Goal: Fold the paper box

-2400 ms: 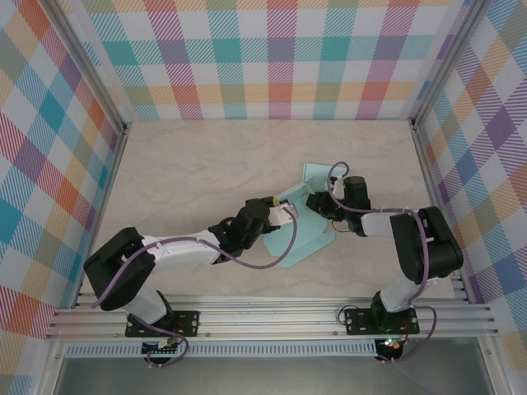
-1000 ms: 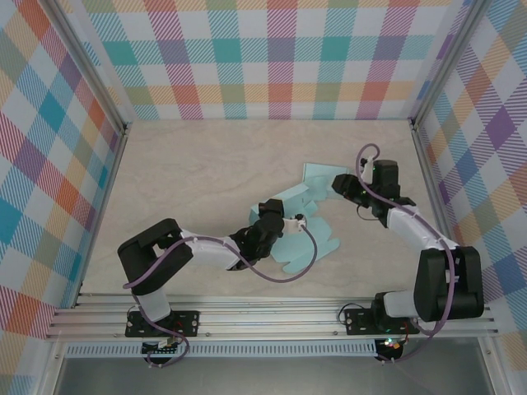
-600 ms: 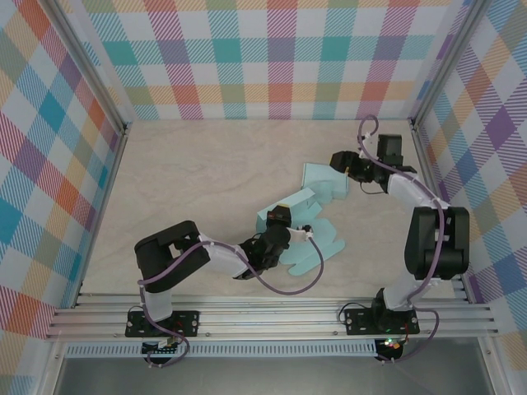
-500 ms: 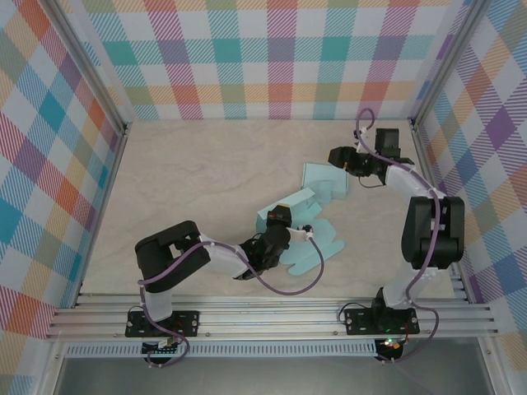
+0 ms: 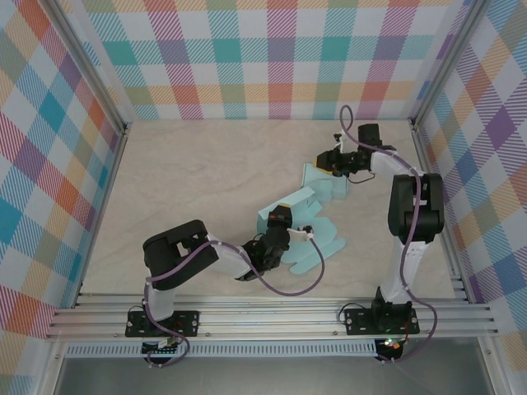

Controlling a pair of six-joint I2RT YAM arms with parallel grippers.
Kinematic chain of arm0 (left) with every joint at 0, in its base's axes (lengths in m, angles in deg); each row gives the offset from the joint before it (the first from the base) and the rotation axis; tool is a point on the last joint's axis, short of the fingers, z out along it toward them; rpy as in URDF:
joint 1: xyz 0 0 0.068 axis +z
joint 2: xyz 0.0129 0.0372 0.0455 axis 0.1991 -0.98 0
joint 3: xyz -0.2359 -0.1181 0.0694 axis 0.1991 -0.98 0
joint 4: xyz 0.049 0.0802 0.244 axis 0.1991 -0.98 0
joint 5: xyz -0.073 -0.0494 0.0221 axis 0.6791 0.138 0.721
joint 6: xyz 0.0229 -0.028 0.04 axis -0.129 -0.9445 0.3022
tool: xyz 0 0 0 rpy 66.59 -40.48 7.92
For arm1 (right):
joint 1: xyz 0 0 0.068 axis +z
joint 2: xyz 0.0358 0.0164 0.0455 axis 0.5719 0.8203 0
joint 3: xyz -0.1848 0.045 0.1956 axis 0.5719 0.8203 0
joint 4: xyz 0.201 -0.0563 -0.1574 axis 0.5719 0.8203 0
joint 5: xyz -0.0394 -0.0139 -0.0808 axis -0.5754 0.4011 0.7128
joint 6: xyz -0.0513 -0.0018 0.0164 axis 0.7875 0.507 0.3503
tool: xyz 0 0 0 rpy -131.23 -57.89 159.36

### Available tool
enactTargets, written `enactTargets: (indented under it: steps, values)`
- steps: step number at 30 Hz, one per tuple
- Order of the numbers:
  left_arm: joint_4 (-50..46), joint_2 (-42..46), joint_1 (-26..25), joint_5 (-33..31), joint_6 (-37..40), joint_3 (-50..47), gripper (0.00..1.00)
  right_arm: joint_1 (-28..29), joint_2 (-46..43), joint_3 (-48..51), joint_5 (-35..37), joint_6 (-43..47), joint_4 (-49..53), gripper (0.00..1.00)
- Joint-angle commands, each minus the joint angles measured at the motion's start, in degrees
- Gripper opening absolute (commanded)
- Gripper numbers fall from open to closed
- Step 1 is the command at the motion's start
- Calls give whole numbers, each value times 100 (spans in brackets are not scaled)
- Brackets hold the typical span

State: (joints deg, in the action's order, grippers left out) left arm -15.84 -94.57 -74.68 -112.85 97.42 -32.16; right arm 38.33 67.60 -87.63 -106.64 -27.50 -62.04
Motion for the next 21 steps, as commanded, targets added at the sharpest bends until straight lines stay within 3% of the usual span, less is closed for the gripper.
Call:
enactTargets:
  steps: [1, 8, 21]
  values:
    - [-88, -5, 105, -13, 119, -172, 0, 14, 149, -142, -447, 210, 303, 32]
    - [-109, -99, 314, -24, 56, -203, 0, 15, 94, 29, -940, 178, 352, 32]
    - [35, -351, 396, -80, 117, -195, 0, 50, -216, 715, -1614, -228, -459, 34]
